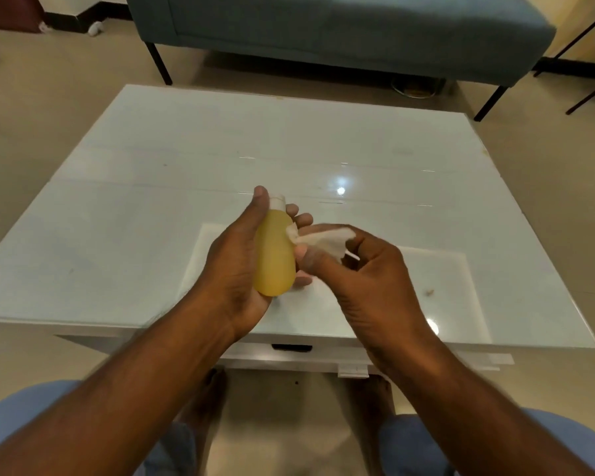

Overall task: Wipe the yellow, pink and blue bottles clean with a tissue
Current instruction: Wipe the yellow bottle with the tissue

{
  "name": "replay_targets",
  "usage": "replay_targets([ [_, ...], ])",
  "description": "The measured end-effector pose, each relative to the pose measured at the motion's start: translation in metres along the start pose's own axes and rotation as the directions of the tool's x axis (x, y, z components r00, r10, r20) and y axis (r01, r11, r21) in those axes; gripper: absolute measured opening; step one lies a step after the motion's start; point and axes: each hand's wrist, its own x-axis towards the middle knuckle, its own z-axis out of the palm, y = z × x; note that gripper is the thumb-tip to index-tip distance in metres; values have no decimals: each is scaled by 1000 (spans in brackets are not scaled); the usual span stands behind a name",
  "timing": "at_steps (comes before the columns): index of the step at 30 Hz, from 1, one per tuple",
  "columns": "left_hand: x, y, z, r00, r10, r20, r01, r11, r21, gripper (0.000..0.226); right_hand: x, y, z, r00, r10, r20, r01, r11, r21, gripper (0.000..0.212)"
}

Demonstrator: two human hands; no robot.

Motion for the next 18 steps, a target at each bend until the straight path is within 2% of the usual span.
replay_targets([
  [3, -4, -3, 1, 999, -35, -41, 37, 998, 45, 52, 5, -3, -4, 989, -120, -80, 112, 989, -100, 22],
  [6, -7, -4, 8, 1000, -10, -12, 10, 1000, 24, 47, 3, -4, -1, 968, -247, -47, 239, 962, -131, 28],
  [10, -8, -4, 12, 1000, -10, 11, 10, 1000, -1, 48, 3, -4, -1, 960, -257, -111, 242, 961, -135, 24],
  [14, -9, 0, 13, 1000, 16, 8, -15, 1000, -12, 48, 9, 1, -7, 950, -267, -162, 222, 942, -253, 15],
  [18, -8, -1, 11, 1000, 11, 12, -11, 1000, 2, 50, 11, 3, -10, 940, -280, -193, 222, 935, -277, 13],
])
